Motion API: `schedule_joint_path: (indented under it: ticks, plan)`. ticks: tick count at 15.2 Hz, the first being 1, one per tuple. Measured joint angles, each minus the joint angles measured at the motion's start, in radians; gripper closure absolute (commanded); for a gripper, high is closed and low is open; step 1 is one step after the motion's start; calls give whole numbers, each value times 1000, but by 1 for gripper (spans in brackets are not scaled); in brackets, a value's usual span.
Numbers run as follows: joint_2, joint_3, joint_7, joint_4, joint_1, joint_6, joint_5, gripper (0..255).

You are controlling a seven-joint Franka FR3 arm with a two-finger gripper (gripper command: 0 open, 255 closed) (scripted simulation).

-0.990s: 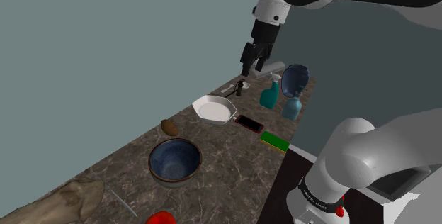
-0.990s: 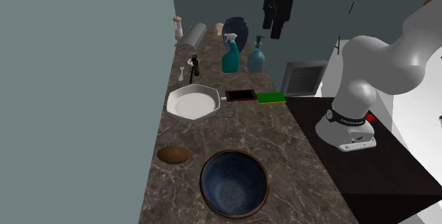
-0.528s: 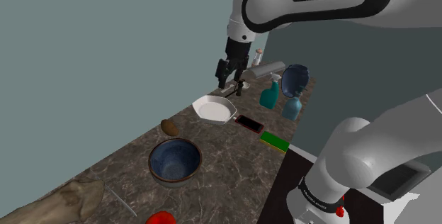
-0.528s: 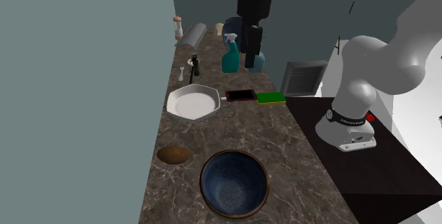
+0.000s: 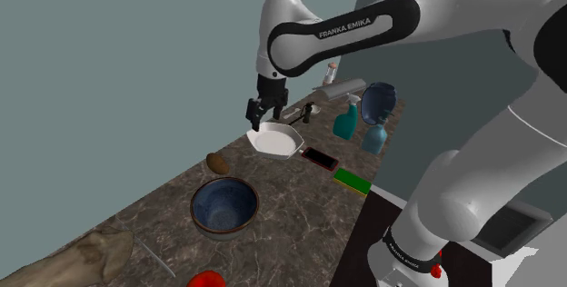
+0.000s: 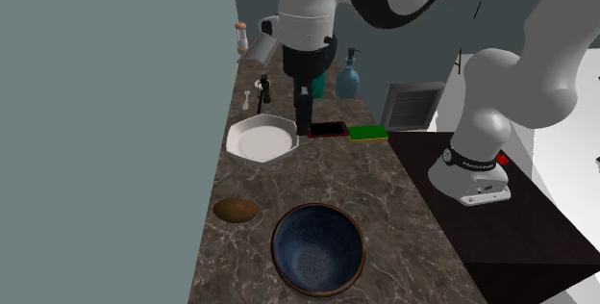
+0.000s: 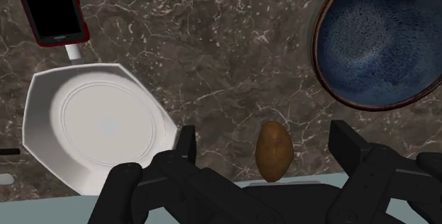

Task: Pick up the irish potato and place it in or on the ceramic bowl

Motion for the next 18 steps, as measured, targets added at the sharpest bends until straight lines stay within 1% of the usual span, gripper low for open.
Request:
schedule_joint_path:
  ticks: [4, 9, 12, 14, 16, 18]
  plan:
    - [138, 29, 60, 51, 5, 77, -54, 0]
    - [339, 40, 130, 167, 16, 143, -144, 0]
    - [460, 37, 178, 243, 35, 175, -201, 0]
    - [547, 31, 206, 323, 54, 172, -236, 0]
    - [618, 22, 232, 369, 73, 188, -267, 0]
    - [699, 10, 247, 445, 90, 185, -294, 0]
